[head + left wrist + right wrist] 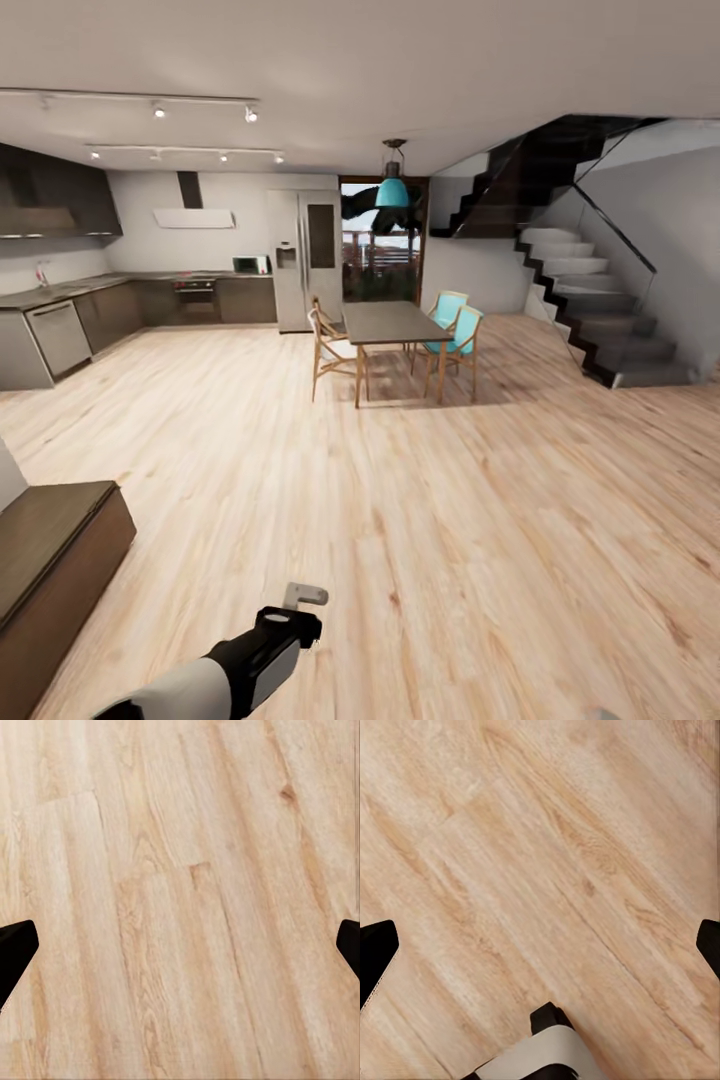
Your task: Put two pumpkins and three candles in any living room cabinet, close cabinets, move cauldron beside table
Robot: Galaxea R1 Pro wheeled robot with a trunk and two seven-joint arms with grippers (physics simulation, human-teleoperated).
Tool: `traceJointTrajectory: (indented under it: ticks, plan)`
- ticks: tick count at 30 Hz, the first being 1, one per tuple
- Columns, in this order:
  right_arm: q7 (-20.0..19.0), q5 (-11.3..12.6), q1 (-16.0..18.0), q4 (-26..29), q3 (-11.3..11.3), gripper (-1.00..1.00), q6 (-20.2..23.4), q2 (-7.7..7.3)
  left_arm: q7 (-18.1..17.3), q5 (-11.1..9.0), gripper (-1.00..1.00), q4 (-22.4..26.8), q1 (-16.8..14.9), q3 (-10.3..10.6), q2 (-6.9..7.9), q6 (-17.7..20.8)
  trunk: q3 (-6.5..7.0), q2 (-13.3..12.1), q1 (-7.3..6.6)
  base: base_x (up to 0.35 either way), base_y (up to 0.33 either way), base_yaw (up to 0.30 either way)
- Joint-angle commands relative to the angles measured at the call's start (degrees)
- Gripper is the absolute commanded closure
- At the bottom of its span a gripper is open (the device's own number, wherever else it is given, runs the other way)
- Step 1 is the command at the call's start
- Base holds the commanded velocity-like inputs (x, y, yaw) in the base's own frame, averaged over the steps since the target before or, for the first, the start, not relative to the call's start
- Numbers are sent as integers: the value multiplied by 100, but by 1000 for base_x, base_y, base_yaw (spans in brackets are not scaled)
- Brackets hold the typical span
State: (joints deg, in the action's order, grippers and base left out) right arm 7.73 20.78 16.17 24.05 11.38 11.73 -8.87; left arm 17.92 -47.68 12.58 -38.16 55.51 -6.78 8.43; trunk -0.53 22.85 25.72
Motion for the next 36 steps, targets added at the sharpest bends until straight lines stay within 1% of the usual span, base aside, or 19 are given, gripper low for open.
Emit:
traceJointTrajectory:
  ticks: [1,6,21,26,36]
  plan:
    - [26,55,2,12,-1,-100,23,6,38,-37,-100,-5,-2,48,6,-19,-6,6,6,319,-29,-257]
    - [26,33,0,12,-4,-100,15,17,40,-39,-100,-31,35,47,5,-83,-6,6,6,329,-10,-104]
    - [26,5,1,12,-4,-100,2,43,45,-39,-100,-36,75,39,10,-96,-3,6,6,337,-1,-13]
    - [26,5,0,12,-4,-100,-3,43,45,-39,-100,-36,78,39,10,-95,16,6,6,338,0,-165]
    - [26,5,0,12,-4,-100,-4,51,45,-32,-100,-36,81,42,10,-96,48,6,6,338,0,-254]
